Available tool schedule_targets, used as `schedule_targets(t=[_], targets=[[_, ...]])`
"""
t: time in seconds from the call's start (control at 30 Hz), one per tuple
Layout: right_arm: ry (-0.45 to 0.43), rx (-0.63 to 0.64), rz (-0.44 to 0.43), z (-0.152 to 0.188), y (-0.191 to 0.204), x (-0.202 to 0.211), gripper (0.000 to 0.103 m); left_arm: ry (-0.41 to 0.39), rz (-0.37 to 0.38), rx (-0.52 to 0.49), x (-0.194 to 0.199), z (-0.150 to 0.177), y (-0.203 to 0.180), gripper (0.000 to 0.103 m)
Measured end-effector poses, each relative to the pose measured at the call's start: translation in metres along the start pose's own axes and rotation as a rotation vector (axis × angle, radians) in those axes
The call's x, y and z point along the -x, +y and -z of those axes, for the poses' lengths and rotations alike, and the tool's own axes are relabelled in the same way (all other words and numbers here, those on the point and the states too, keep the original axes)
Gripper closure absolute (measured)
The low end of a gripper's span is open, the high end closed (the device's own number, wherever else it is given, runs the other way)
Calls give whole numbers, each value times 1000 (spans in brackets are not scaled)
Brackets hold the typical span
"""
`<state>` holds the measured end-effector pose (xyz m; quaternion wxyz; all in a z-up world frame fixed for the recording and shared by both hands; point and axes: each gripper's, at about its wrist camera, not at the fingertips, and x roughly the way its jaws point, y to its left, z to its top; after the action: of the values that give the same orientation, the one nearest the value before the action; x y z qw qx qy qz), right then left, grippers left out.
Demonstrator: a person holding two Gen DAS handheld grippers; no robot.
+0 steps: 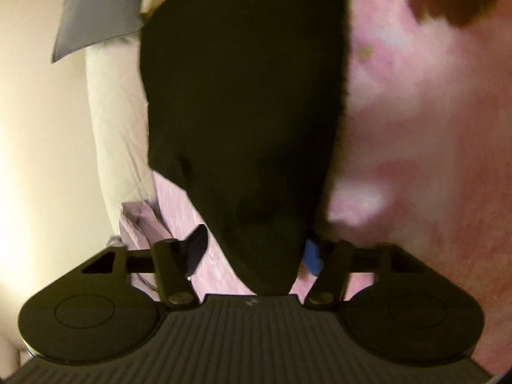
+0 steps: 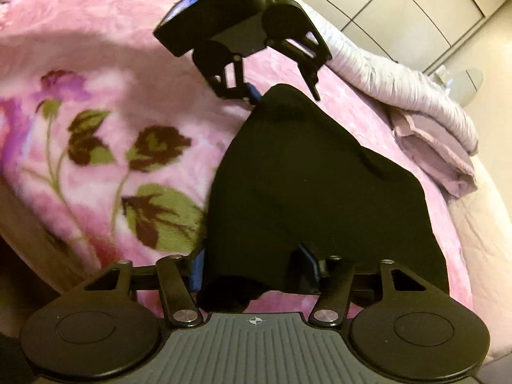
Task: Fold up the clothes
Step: 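Grasp the garment end with the left gripper while the right gripper grasps beside it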
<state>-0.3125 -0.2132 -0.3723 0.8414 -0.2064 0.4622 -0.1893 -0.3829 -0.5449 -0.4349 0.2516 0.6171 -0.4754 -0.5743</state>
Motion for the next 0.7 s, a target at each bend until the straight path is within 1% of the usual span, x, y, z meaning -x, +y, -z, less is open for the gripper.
schedule_targets(t=[0.03, 0.07, 0.1, 0.13, 0.17, 0.2, 0.23, 0.33, 0.4, 0.43, 0.5, 0.57, 0.67, 0.7], targets=[[-4, 5, -1, 0, 3, -3, 55, 10, 19, -9, -4, 1, -2, 74], [-7, 8, -6, 0, 2, -4, 63, 20, 34, -14, -6, 1, -3, 76], [-9, 11, -11, -1, 2, -5, 70, 29, 40, -3, -5, 1, -3, 82], [-10, 18, -14, -1, -2, -3, 75, 41, 47, 22, -2, 1, -1, 86], [-11, 24, -18, -2, -6, -2, 82, 52, 49, 49, 2, 0, 2, 88], [-15, 20, -26, -2, -14, 3, 86, 63, 44, 67, 9, -1, 5, 91], [-19, 25, -28, -2, -20, 10, 86, 77, 44, 95, 16, -3, 10, 93], [-25, 56, -8, 9, -36, 34, 87, 127, 83, 237, 44, -22, 32, 94], [-13, 71, 13, 21, -47, 49, 87, 146, 132, 336, 70, -43, 43, 95], [3, 77, 19, 33, -52, 55, 87, 143, 153, 361, 85, -56, 43, 96], [38, 93, 38, 56, -62, 65, 87, 132, 189, 381, 106, -86, 43, 96], [76, 129, 84, 82, -70, 72, 87, 119, 216, 407, 122, -119, 42, 97], [103, 163, 121, 123, -72, 72, 86, 101, 247, 432, 128, -162, 39, 98], [111, 176, 128, 134, -71, 69, 85, 99, 255, 438, 130, -171, 38, 98]])
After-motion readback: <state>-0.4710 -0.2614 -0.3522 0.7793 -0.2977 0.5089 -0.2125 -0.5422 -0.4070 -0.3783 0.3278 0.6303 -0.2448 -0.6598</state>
